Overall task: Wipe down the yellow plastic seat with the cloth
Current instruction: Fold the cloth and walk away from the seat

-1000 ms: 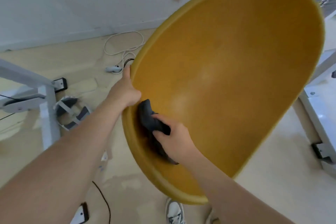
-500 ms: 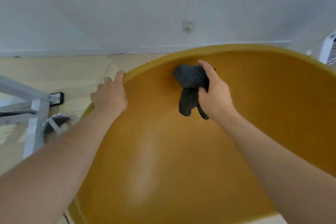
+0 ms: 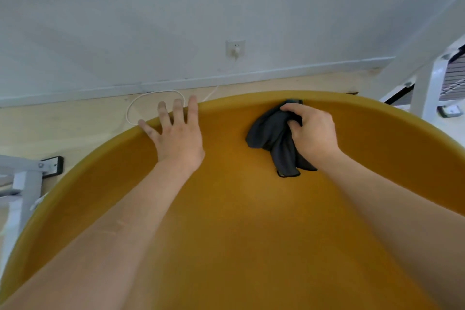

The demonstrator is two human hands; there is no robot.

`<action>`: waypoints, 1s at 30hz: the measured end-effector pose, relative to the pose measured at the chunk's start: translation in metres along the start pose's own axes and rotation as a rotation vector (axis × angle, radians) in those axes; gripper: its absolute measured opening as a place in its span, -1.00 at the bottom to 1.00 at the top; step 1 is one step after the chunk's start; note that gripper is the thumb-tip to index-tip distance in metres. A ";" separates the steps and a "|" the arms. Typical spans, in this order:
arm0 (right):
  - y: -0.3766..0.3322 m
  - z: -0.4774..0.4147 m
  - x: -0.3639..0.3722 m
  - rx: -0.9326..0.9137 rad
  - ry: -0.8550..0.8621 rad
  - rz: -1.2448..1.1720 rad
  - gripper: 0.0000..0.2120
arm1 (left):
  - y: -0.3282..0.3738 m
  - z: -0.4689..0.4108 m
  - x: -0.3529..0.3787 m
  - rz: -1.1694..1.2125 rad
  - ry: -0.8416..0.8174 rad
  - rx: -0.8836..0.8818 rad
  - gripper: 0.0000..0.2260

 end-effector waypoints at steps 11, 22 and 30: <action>0.029 0.070 0.006 0.316 0.043 -0.633 -0.77 | 0.014 0.052 -0.002 0.169 -0.034 0.249 -0.28; -0.063 0.277 -0.019 0.356 -0.078 -1.062 -0.69 | 0.069 0.261 0.016 1.233 -0.595 0.333 -0.75; -0.110 0.402 -0.096 0.408 0.013 -0.543 -0.64 | 0.020 0.333 -0.027 1.027 -0.551 0.402 -0.84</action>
Point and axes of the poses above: each hand's wrist, its own z-axis away from the middle knuckle, its own x-axis out of the palm, y = z × x, the point moved 9 cm from there along -z, towards the middle knuckle, and after that the axes turned 13 degrees about -y, right-handed, at the moved point
